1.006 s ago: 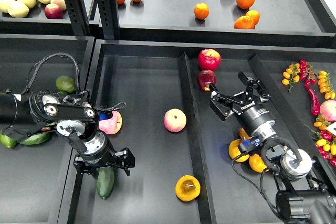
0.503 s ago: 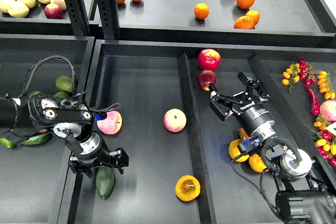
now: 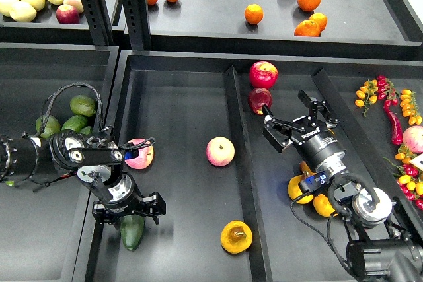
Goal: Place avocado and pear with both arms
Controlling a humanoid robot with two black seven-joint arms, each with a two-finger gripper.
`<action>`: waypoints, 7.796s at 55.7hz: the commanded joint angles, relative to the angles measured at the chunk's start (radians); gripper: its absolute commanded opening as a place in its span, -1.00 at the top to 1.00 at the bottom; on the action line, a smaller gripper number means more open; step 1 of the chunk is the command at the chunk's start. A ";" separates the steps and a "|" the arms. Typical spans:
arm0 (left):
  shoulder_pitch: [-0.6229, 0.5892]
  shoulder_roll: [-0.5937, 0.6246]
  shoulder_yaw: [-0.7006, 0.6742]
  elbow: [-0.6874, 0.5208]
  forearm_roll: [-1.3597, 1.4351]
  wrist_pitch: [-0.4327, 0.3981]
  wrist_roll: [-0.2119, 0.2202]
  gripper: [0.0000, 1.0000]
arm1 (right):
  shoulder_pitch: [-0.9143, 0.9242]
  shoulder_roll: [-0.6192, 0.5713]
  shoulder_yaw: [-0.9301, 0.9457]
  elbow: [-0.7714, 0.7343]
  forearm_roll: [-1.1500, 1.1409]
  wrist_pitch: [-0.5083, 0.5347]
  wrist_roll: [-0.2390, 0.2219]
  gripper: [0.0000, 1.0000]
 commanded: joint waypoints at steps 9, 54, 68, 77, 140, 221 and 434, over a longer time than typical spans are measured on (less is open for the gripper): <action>0.030 -0.015 -0.004 0.027 0.013 0.000 0.000 -0.97 | 0.000 0.000 0.000 0.000 0.000 0.000 0.000 -0.99; 0.082 -0.035 -0.093 0.093 0.003 0.000 0.000 0.30 | -0.017 0.000 -0.008 0.011 0.003 0.003 -0.002 -0.99; 0.087 -0.035 -0.098 0.104 0.001 0.000 0.000 0.50 | -0.025 0.000 -0.009 0.015 0.003 0.003 -0.002 -0.99; 0.088 -0.035 -0.114 0.101 0.000 0.000 0.000 0.65 | -0.029 0.000 -0.015 0.015 0.003 0.005 -0.002 -0.99; -0.070 0.504 -0.194 -0.048 -0.036 0.000 0.000 0.76 | -0.049 0.000 -0.025 0.021 0.003 0.005 -0.006 -0.99; 0.136 0.536 -0.421 -0.055 0.093 0.000 0.000 -0.97 | -0.072 0.000 -0.057 0.026 0.001 0.020 -0.009 -0.99; 1.348 -0.101 -1.994 -0.551 -0.396 0.000 0.000 -0.99 | 0.063 -0.063 -0.555 -0.543 -0.433 0.364 -0.110 0.48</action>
